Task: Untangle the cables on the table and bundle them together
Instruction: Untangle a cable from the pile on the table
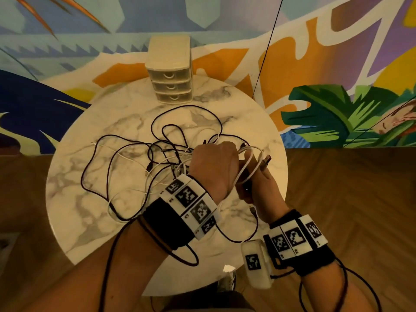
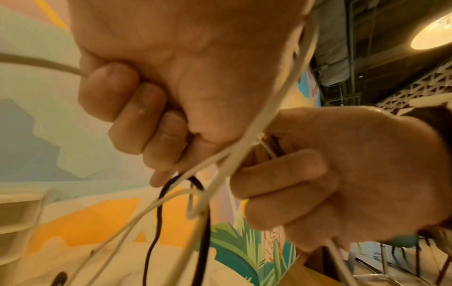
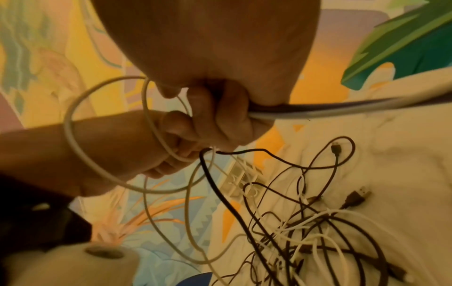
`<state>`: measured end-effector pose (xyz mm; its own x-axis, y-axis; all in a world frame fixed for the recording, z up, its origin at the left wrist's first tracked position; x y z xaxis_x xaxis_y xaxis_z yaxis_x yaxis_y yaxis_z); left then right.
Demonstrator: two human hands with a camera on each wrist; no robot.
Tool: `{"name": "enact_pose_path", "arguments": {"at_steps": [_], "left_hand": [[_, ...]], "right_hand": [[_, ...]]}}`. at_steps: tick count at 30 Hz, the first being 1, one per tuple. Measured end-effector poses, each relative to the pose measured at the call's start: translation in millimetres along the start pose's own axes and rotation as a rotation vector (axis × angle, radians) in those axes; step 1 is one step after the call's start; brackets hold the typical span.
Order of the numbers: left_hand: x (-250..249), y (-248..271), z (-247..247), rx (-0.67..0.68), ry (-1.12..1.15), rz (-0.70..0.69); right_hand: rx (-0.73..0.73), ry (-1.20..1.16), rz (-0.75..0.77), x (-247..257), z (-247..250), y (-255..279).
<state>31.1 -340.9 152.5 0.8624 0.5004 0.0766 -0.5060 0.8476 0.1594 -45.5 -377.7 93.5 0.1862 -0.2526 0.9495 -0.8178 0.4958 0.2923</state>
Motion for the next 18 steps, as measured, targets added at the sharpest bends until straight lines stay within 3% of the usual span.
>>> {"name": "enact_pose_path", "arguments": {"at_steps": [6, 9, 12, 14, 16, 18], "left_hand": [[-15.1, 7.5, -10.7, 0.045, 0.020, -0.094], [26.8, 4.5, -31.5, 0.054, 0.364, 0.001], [90.6, 4.3, -51.0, 0.128, 0.843, 0.084], [124.8, 5.0, -46.6, 0.017, 0.971, 0.096], [142.4, 2.1, -40.5, -0.151, 0.940, 0.101], [143.4, -0.9, -49.4, -0.170, 0.905, 0.164]], "right_hand": [[-0.182, 0.144, 0.180, 1.5, 17.6, -19.6], [-0.297, 0.124, 0.169, 2.1, 39.2, -23.2], [-0.408, -0.190, 0.106, -1.2, 62.9, -18.8], [-0.425, -0.269, 0.071, -6.5, 63.6, -17.6], [-0.449, -0.324, 0.071, -10.8, 62.1, -18.9], [-0.490, -0.371, 0.099, -10.1, 63.8, -20.7]]}}
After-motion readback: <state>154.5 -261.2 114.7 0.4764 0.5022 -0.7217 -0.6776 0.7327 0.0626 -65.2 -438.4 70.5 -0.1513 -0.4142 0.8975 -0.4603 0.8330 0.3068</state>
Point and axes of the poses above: each hand's wrist, its own y-axis away from the middle knuckle, its own z-axis out of the back of the hand, x = y × z, the point moved 7 cm from there along -y, towards the middle knuckle, and after that the axes turned 4 degrees about x, right-handed, at the moved point
